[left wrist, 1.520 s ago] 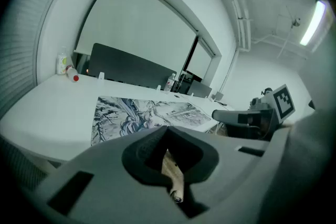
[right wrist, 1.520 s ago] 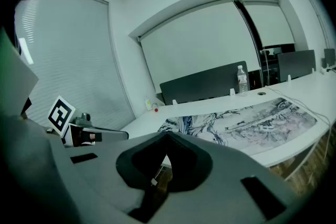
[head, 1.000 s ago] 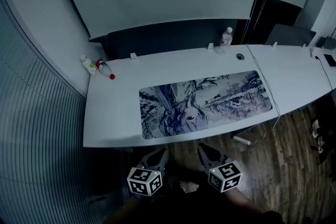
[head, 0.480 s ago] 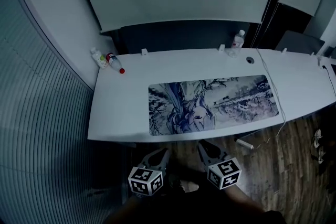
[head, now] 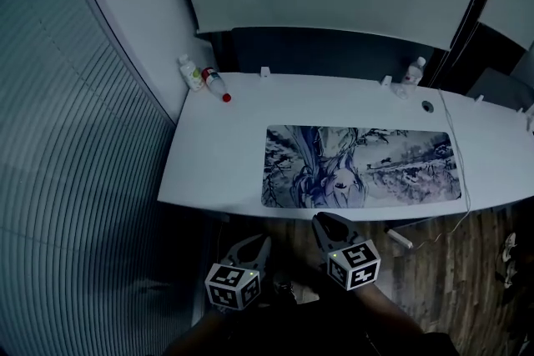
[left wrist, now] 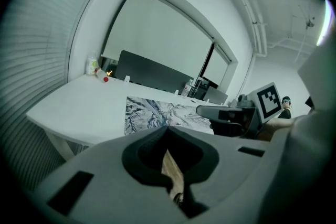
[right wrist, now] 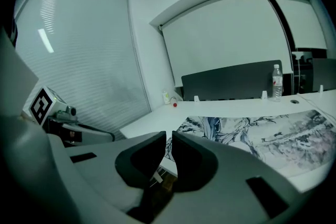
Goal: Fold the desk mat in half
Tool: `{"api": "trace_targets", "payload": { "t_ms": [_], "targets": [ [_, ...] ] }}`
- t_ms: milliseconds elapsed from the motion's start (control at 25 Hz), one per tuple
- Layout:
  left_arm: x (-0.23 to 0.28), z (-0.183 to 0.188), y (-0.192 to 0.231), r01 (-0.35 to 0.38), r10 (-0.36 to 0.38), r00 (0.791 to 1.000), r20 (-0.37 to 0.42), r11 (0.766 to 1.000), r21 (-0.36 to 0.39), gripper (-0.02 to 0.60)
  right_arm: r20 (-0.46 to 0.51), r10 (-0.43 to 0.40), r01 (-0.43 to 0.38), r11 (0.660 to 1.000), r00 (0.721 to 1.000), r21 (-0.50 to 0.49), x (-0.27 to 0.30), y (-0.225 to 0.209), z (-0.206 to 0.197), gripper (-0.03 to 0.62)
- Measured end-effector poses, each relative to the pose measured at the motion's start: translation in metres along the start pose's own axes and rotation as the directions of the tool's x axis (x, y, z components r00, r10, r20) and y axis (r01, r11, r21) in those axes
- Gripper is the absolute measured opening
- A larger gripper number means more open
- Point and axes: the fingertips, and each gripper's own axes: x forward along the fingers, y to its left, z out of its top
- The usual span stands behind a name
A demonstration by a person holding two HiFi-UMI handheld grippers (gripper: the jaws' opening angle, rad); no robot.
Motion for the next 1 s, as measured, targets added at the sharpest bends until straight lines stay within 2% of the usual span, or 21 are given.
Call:
{"api": "trace_targets", "payload": {
  "t_ms": [240, 400, 800, 1000],
  "targets": [
    [-0.019, -0.007, 0.017, -0.055, 0.056, 0.998, 0.011, 0.998, -0.039, 0.006, -0.045, 0.070, -0.072, 0.997, 0.997, -0.040, 0.033, 0.020, -0.005, 0.030],
    [-0.028, -0.018, 0.025, -0.080, 0.080, 0.997, 0.003, 0.995, -0.059, 0.006, -0.077, 0.109, -0.113, 0.992, 0.991, -0.054, 0.056, 0.032, -0.012, 0.066],
    [-0.039, -0.039, 0.042, -0.117, 0.115, 0.993, -0.029, 0.989, -0.094, 0.006, -0.230, 0.118, -0.154, 0.977, 0.966, -0.147, 0.121, 0.038, -0.056, 0.108],
    [-0.035, -0.046, 0.046, -0.121, 0.117, 0.992, -0.045, 0.988, -0.092, 0.006, -0.282, 0.106, -0.156, 0.975, 0.953, -0.159, 0.150, 0.034, -0.075, 0.124]
  ]
}}
